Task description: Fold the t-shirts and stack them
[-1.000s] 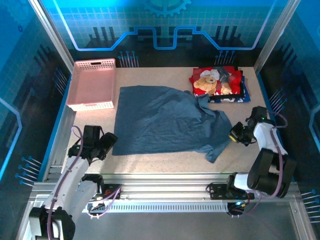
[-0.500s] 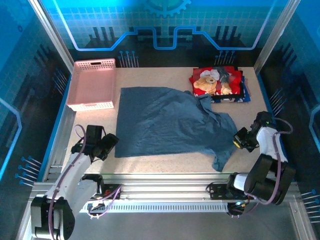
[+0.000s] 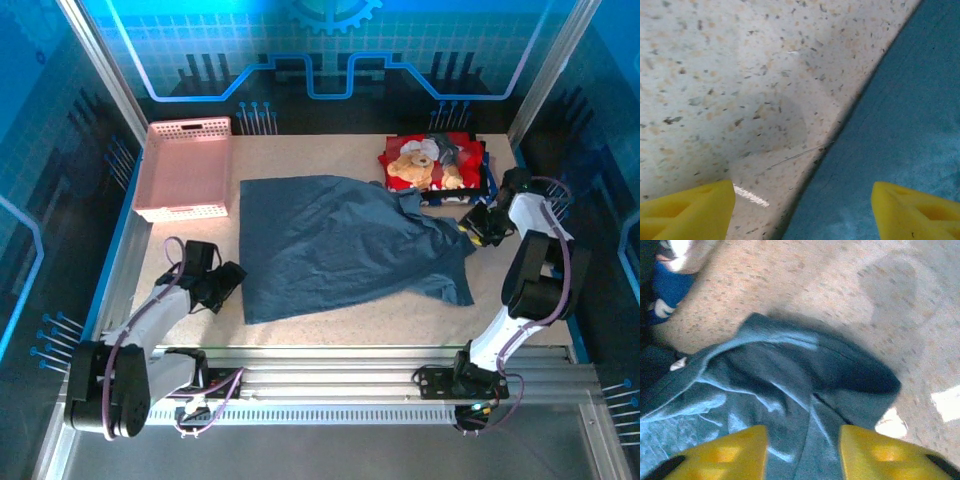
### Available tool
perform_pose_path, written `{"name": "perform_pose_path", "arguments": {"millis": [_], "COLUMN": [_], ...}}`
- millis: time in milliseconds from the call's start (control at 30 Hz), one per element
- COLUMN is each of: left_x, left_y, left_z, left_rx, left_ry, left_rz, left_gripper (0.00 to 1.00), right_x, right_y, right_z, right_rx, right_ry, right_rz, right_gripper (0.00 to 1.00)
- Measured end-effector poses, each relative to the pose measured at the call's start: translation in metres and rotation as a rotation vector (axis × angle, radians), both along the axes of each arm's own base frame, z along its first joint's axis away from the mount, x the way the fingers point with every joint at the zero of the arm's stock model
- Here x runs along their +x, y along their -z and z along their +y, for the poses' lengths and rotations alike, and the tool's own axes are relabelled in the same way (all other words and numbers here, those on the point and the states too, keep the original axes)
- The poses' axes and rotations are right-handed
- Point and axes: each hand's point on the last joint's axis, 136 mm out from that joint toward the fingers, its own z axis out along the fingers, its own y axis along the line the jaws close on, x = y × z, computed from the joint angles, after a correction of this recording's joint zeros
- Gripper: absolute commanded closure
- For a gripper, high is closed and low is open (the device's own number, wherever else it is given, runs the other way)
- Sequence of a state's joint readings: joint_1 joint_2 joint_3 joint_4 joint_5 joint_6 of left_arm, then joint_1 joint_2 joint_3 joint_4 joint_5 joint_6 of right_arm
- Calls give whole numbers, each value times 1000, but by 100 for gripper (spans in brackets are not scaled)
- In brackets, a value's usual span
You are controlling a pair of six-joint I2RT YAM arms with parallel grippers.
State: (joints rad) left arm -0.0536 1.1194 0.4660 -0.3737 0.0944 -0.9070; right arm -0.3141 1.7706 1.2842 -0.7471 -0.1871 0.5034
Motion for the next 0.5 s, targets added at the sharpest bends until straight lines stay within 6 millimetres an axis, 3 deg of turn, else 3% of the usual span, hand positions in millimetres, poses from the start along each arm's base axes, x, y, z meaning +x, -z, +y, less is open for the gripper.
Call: {"name": "perform_pose_path", "arguments": {"millis": [67, 167, 333, 500], "left_x": [4, 5, -10, -25], "left_y": [-2, -9, -21, -20], "left_z": [-5, -16, -23, -29], "left_rx": [-13, -36, -67, -87], "left_ry": [20, 58, 73, 89], "left_rz": [-3, -20, -16, 32], "left_gripper": [27, 27, 29, 35], "right_x": [3, -10, -72, -133], "right_y": [-4, -18, -48, -23], "right_z": [1, 3, 9, 29], "right_rx": [-2, -8, 10, 83], "right_ry": [-15, -23, 24, 79], "right_rz": [-11, -17, -43, 62], "right_gripper": [36, 35, 35, 36]}}
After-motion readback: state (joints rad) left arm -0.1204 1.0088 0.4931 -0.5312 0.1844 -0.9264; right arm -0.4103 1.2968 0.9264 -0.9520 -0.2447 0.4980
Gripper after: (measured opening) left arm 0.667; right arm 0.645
